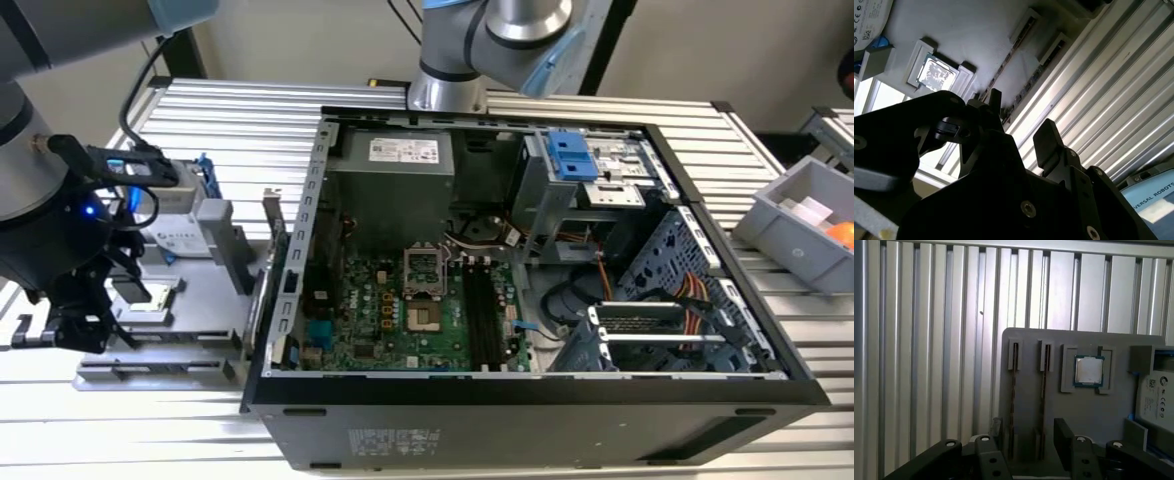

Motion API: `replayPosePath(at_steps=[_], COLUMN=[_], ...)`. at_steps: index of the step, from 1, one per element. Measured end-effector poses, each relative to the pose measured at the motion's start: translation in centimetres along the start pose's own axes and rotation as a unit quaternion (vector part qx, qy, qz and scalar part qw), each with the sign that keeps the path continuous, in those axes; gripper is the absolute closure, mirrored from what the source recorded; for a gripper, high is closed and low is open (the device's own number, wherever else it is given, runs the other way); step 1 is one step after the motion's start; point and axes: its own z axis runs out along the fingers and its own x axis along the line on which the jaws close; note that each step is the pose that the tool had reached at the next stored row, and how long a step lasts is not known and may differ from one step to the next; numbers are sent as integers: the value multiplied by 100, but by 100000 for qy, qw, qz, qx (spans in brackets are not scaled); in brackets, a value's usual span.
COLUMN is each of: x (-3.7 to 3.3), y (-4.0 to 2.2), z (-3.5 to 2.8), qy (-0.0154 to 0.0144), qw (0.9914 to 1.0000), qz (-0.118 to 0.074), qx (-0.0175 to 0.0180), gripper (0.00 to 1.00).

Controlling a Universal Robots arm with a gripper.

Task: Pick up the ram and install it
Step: 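Pick up the ram and move it above insertion slot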

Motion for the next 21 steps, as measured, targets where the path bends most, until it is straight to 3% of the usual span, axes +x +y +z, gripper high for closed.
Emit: replayPosePath(at_steps=[21], x=[2], y=[-1], z=[85], qy=[278], qw=[100000], qz=[1], qx=[-16], gripper=[0])
